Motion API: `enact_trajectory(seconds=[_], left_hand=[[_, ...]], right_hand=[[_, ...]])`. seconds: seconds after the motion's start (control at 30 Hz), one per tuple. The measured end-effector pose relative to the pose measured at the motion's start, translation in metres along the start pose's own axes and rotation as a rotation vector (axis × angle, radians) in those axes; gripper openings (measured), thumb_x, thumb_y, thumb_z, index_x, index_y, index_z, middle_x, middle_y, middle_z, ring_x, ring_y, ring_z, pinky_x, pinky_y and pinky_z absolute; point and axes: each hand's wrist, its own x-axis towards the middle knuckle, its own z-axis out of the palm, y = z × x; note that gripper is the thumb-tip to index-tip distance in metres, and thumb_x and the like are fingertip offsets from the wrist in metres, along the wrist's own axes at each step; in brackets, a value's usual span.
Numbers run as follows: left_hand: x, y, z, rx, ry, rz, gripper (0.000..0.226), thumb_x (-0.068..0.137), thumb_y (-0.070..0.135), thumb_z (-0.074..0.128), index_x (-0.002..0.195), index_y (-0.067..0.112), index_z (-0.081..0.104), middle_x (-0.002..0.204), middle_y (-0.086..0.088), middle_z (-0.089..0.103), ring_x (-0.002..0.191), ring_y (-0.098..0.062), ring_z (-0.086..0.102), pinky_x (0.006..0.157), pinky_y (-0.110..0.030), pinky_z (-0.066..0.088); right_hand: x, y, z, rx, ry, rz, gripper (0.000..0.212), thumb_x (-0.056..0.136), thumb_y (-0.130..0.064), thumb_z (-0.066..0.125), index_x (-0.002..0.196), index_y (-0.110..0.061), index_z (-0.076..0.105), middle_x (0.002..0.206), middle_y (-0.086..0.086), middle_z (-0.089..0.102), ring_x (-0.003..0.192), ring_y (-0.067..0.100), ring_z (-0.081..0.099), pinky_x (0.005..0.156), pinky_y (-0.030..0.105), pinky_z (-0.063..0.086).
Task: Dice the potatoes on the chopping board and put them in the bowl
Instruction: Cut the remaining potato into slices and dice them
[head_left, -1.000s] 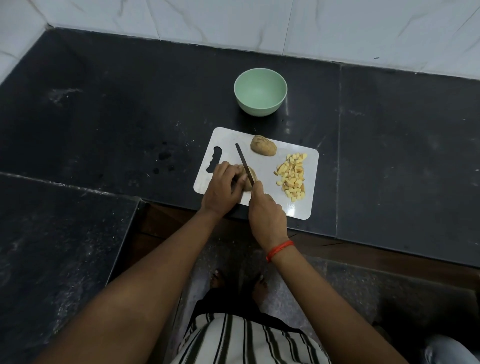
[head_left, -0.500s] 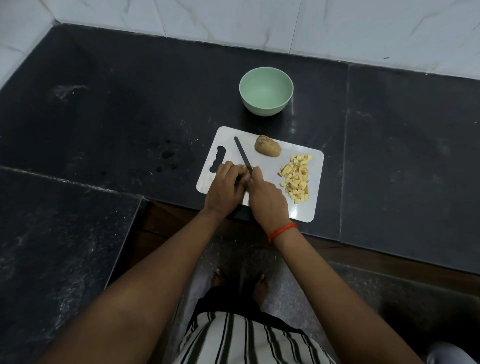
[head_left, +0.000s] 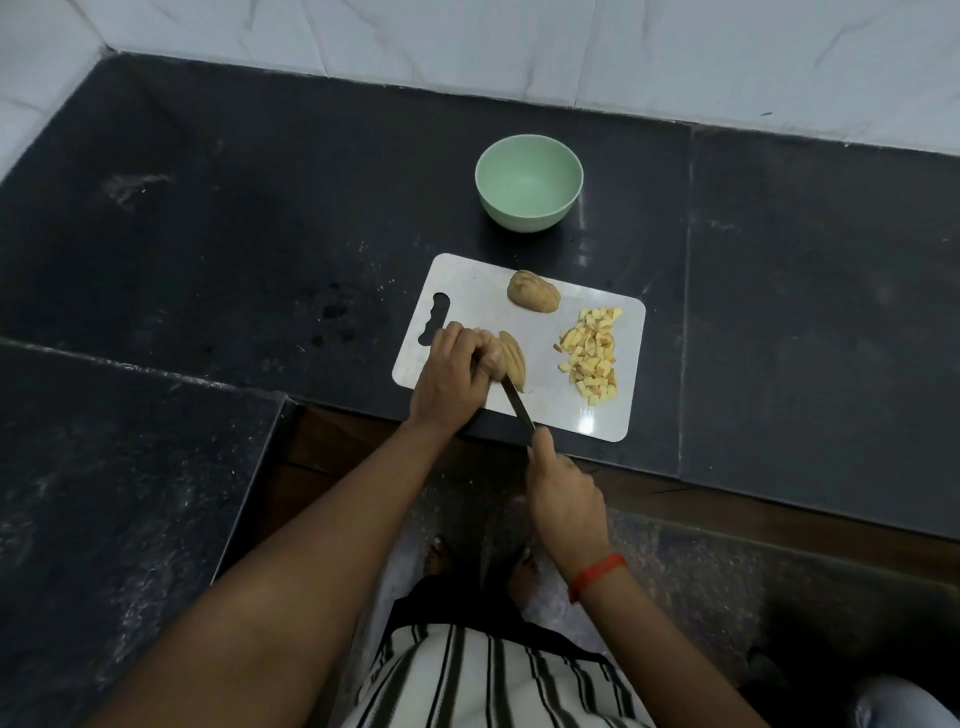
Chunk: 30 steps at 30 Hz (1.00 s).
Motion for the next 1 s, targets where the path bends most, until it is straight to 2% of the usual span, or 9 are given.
enact_trajectory(seconds=[0.07,0.17,0.23,0.3,0.5,0.6,0.7,0.83,1.0], left_hand=[[0.0,0.0,-0.001,-0.007,-0.003,0.003,0.035,0.099,0.037,0.049,0.104,0.004,0.057,0.105,-0.007,0.051,0.098,-0.023,0.048,0.073,-0.043,0.053],[-0.001,0.002,-0.002,-0.018,-0.007,0.003,0.037,0.1,0.04,0.047,0.105,0.005,0.057,0.105,-0.007,0.051,0.098,-0.021,0.048,0.073,-0.04,0.052],[-0.001,0.001,-0.002,-0.021,-0.003,-0.002,0.037,0.1,0.04,0.048,0.107,0.006,0.057,0.106,-0.007,0.052,0.1,-0.021,0.048,0.076,-0.04,0.052],[-0.002,0.002,-0.001,-0.033,0.002,0.0,0.036,0.1,0.04,0.048,0.108,0.006,0.058,0.107,-0.007,0.052,0.101,-0.021,0.049,0.078,-0.039,0.052],[-0.001,0.003,-0.003,-0.054,0.02,-0.013,0.038,0.101,0.041,0.05,0.104,0.005,0.058,0.104,-0.008,0.052,0.097,-0.022,0.05,0.079,-0.042,0.051],[-0.002,0.004,-0.003,-0.068,0.013,-0.025,0.038,0.101,0.042,0.051,0.106,0.005,0.059,0.106,-0.008,0.053,0.1,-0.024,0.052,0.081,-0.044,0.053],[-0.001,0.006,-0.004,-0.092,0.02,-0.044,0.032,0.098,0.039,0.055,0.104,0.008,0.059,0.106,-0.006,0.053,0.101,-0.023,0.054,0.08,-0.045,0.054],[0.001,0.011,-0.006,-0.11,0.019,-0.077,0.028,0.089,0.036,0.06,0.099,0.01,0.057,0.103,-0.003,0.052,0.099,-0.021,0.052,0.078,-0.046,0.054],[0.006,0.028,-0.009,-0.033,-0.01,-0.163,0.049,0.07,0.047,0.073,0.101,0.014,0.053,0.106,-0.001,0.05,0.097,-0.02,0.051,0.071,-0.036,0.05]], right_hand=[[-0.019,0.011,-0.001,0.053,-0.001,0.002,0.008,0.108,-0.032,0.029,0.105,-0.024,0.028,0.084,0.007,0.063,0.073,0.038,0.065,0.061,0.044,0.052],[-0.04,0.019,-0.004,0.154,0.033,-0.03,0.015,0.107,-0.037,0.029,0.103,-0.023,0.033,0.077,0.0,0.06,0.069,0.034,0.065,0.054,0.038,0.044],[-0.037,0.019,-0.006,0.228,0.087,-0.053,0.015,0.107,-0.035,0.032,0.099,-0.023,0.034,0.069,-0.005,0.054,0.064,0.033,0.063,0.05,0.035,0.039],[-0.02,0.015,-0.007,0.211,0.125,-0.07,0.016,0.107,-0.035,0.032,0.096,-0.023,0.032,0.065,-0.005,0.05,0.059,0.033,0.06,0.049,0.038,0.042],[0.01,0.003,-0.004,0.275,0.145,-0.104,0.014,0.107,-0.03,0.035,0.097,-0.021,0.031,0.064,-0.002,0.051,0.055,0.031,0.055,0.046,0.038,0.04],[0.008,0.004,0.0,0.429,0.164,-0.071,0.016,0.107,-0.029,0.039,0.094,-0.021,0.035,0.061,-0.006,0.048,0.052,0.02,0.05,0.046,0.032,0.03],[0.004,0.007,0.004,0.572,0.159,-0.031,0.016,0.107,-0.031,0.043,0.093,-0.024,0.038,0.058,-0.007,0.047,0.047,0.01,0.048,0.044,0.027,0.029],[0.003,0.011,0.009,0.444,0.121,-0.063,0.014,0.107,-0.031,0.04,0.095,-0.024,0.037,0.061,-0.007,0.05,0.051,0.018,0.052,0.045,0.033,0.034],[0.002,0.009,0.012,0.338,0.125,-0.054,0.011,0.105,-0.027,0.04,0.097,-0.023,0.033,0.068,0.002,0.058,0.059,0.032,0.057,0.05,0.042,0.046]])
